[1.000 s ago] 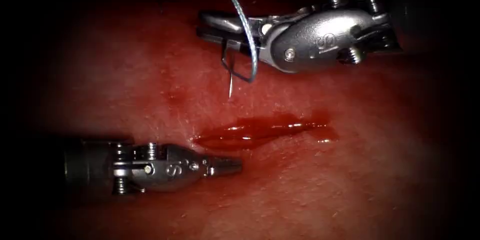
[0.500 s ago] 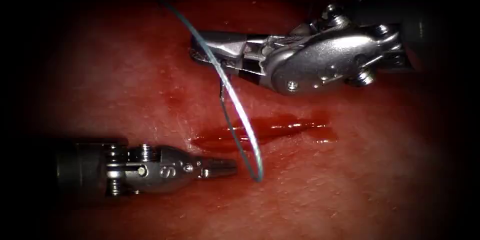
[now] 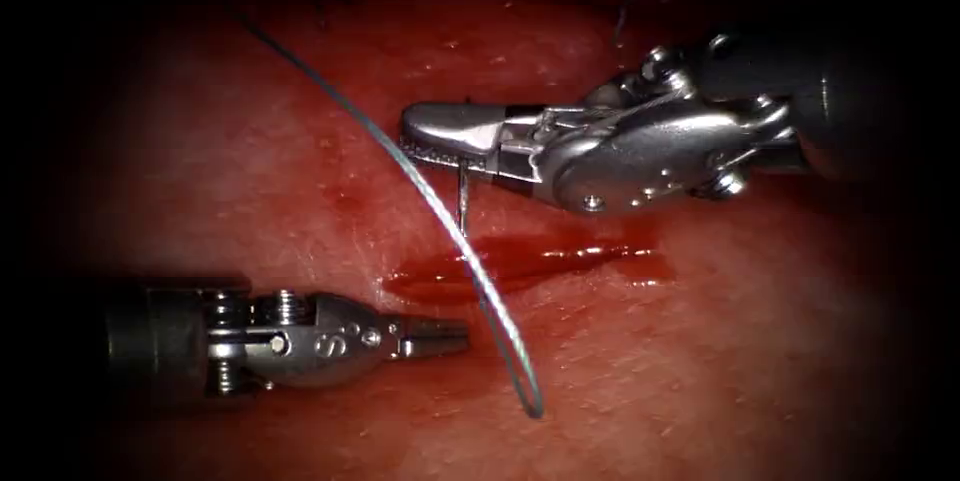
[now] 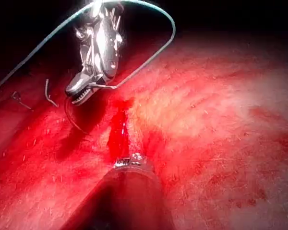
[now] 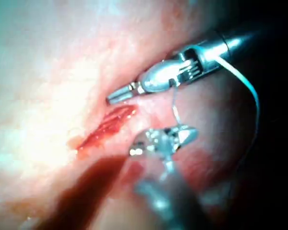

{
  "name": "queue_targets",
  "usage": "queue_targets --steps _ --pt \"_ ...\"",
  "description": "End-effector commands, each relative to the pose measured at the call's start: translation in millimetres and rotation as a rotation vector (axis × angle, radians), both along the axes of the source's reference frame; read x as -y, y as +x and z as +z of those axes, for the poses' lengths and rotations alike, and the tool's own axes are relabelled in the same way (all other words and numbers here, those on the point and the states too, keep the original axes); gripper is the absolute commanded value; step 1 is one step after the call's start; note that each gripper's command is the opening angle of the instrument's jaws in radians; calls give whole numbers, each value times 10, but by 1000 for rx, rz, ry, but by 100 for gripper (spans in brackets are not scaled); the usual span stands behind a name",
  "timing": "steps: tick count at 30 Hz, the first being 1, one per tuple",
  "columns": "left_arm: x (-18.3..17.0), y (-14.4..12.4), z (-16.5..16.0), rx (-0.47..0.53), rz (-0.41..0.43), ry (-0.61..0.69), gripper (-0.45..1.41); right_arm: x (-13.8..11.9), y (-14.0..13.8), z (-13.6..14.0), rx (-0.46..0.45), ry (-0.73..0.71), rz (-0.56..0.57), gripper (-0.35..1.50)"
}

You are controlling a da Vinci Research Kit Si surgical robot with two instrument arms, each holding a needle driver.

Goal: Wound Closure

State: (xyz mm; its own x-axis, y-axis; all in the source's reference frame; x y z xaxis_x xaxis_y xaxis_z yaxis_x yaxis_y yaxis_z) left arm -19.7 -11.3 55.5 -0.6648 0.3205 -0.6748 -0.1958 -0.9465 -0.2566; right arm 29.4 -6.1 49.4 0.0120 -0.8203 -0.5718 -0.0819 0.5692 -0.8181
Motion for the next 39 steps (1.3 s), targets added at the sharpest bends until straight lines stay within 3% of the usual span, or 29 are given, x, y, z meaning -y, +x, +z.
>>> queue_targets --steps 1,6,18,31,39 --pt "1 -6 5 1 1 0 -21 0 7 6 1 1 2 -35" --pt "2 -5 5 1 2 0 -21 4 19 20 7 -13 9 -35" --pt "2 -5 5 1 2 0 -21 9 15 45 17 -18 5 -35" --pt "0 -6 5 1 2 0 -20 21 18 63 25 58 -1 -35" --pt "-2 -3 3 4 5 3 -20 47 21 97 45 189 20 -35"
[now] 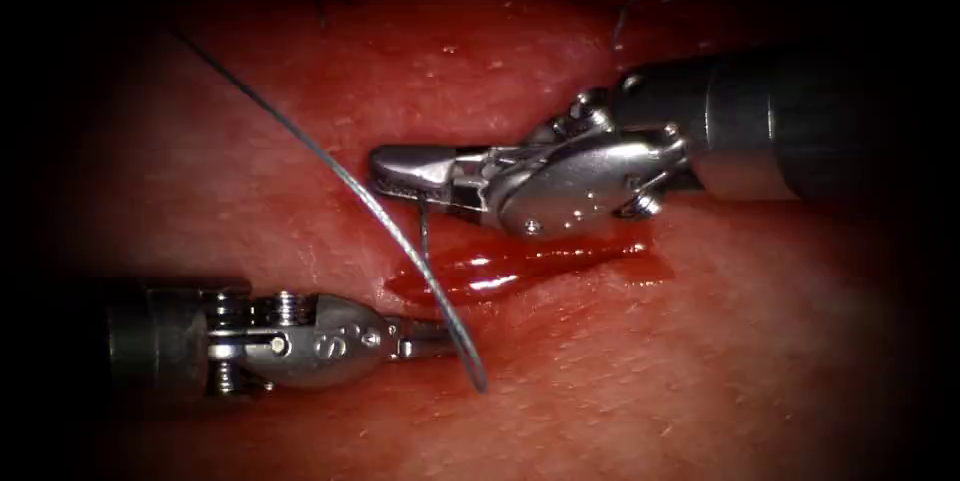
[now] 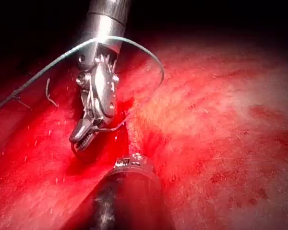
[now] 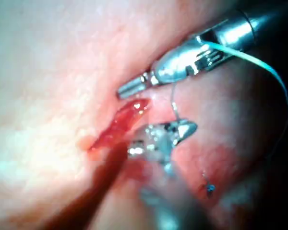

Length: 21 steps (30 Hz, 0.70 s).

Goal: Wound Closure

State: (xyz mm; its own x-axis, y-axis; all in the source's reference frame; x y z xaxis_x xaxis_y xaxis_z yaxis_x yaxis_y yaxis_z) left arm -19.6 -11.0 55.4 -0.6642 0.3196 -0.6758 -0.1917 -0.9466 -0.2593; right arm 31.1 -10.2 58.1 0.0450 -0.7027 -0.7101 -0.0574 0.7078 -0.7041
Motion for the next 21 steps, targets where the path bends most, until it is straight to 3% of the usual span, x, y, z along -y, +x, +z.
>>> queue_targets --steps 1,8,21 --pt "1 -4 4 2 2 1 -20 9 3 12 13 16 23 -35" --pt "1 -2 3 4 5 1 -20 11 -13 9 47 65 60 -35" --pt "1 -1 2 4 5 2 -21 -9 -2 22 101 534 157 -35"
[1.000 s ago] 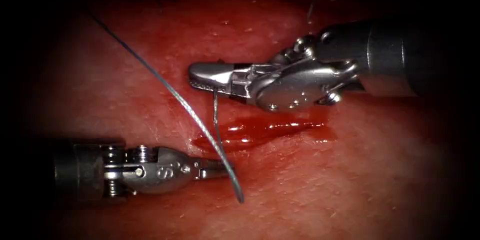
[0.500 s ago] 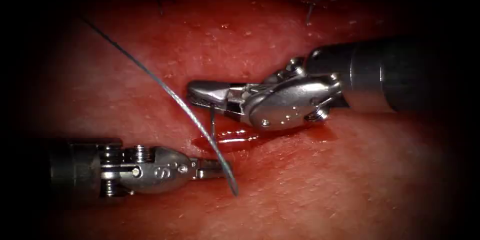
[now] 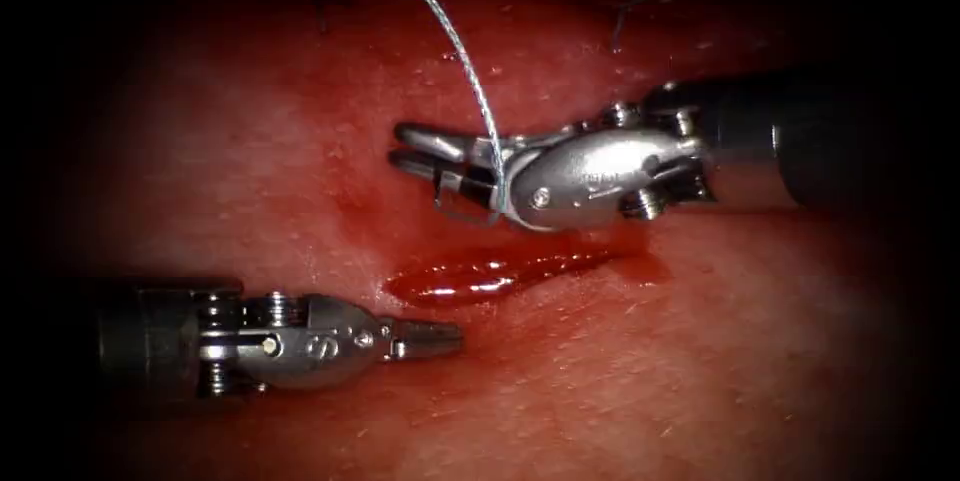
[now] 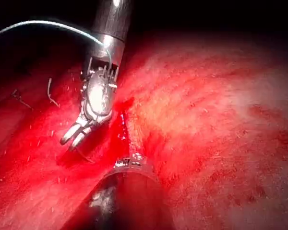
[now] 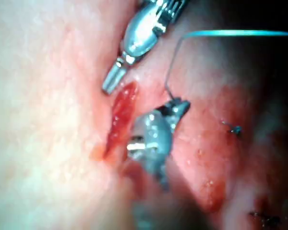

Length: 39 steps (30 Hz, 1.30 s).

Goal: Wound Closure

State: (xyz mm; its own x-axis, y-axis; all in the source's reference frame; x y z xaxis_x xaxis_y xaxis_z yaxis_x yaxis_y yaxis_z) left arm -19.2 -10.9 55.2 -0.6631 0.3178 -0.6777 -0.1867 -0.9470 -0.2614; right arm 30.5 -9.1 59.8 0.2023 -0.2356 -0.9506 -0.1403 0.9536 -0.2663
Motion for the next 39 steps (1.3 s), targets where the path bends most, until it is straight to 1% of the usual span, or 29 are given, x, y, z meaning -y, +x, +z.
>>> queue_targets --steps 1,2,3,4,6,8,9,11,14,17,19,21,27,28,30,33,34,36,37,38,39 --pt "1 -5 5 1 1 0 -21 2 4 6 3 9 2 -35" --pt "1 -5 5 1 1 0 -23 -1 3 6 9 50 24 -35" --pt "1 -5 5 1 1 0 -23 -1 3 6 9 50 24 -35" --pt "2 -6 5 1 0 0 -23 -7 0 6 14 86 54 -35" --pt "2 -6 5 0 0 0 -23 -12 -1 5 16 121 84 -35" --pt "2 -6 5 0 0 0 -25 -13 -2 5 15 149 99 -35" --pt "2 -6 5 0 0 0 -26 -14 -1 5 9 194 120 -35" --pt "3 -6 4 0 0 0 -26 -15 -1 6 8 211 129 -35" --pt "3 -6 5 0 0 0 -28 -20 2 6 1 379 195 -35" --pt "5 -7 5 -3 2 0 -30 -27 8 3 8 532 237 -35" --pt "5 -7 5 -5 3 1 -31 -34 12 1 -3 579 236 -35" --pt "6 -8 5 -8 4 2 -31 -40 16 -1 2 585 236 -35" --pt "7 -9 4 -10 5 2 -33 -44 18 0 16 591 253 -35" --pt "8 -9 5 -11 5 2 -35 -47 17 0 15 625 275 -35" --pt "9 -10 6 -14 6 2 -35 -49 16 0 20 655 285 -35" --pt "10 -11 7 -14 6 1 -35 -50 15 0 22 738 305 -35" --pt "10 -11 7 -14 6 1 -35 -51 14 0 18 793 304 -35" --pt "10 -11 7 -15 6 1 -37 -50 14 0 31 858 297 -35" --pt "10 -11 7 -14 6 1 -37 -47 14 1 56 918 290 -35" --pt "10 -11 7 -14 6 1 -37 -47 14 1 56 918 290 -35" --pt "10 -11 7 -14 6 1 -37 -42 15 3 70 975 281 -35"
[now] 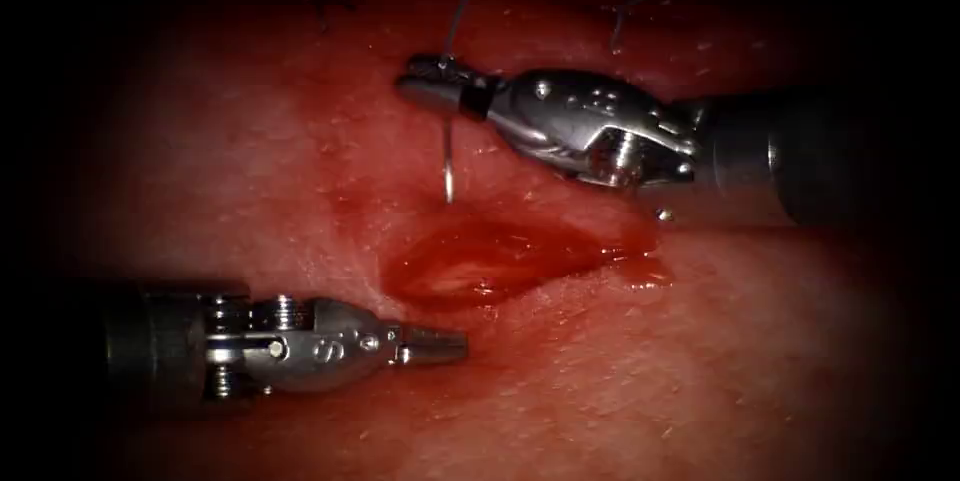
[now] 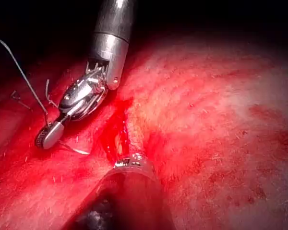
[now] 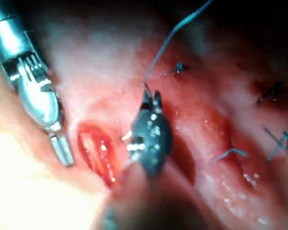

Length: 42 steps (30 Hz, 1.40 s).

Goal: Wound Closure

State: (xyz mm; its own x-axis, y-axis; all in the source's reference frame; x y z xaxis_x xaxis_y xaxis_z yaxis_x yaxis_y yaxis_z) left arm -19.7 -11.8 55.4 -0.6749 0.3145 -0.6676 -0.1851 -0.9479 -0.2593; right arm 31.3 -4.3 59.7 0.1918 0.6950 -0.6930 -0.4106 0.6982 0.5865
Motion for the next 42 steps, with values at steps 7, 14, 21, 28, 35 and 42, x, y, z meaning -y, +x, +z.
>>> queue_targets --steps 7,14,21,28,35,42 --pt "2 -5 5 -2 2 1 -38 20 11 8 3 195 -19 -35" --pt "2 -5 5 -2 2 1 -38 29 8 4 -5 302 -47 -35" --pt "3 -4 6 -7 6 1 -38 33 7 3 -21 413 -62 -35" --pt "5 -2 7 -10 9 -1 -38 34 2 1 -48 484 -106 -35" --pt "2 5 8 -11 19 1 -35 59 -11 -8 -110 612 -190 -35" --pt "2 0 8 -13 14 1 -37 75 -18 -15 -122 560 -175 9"
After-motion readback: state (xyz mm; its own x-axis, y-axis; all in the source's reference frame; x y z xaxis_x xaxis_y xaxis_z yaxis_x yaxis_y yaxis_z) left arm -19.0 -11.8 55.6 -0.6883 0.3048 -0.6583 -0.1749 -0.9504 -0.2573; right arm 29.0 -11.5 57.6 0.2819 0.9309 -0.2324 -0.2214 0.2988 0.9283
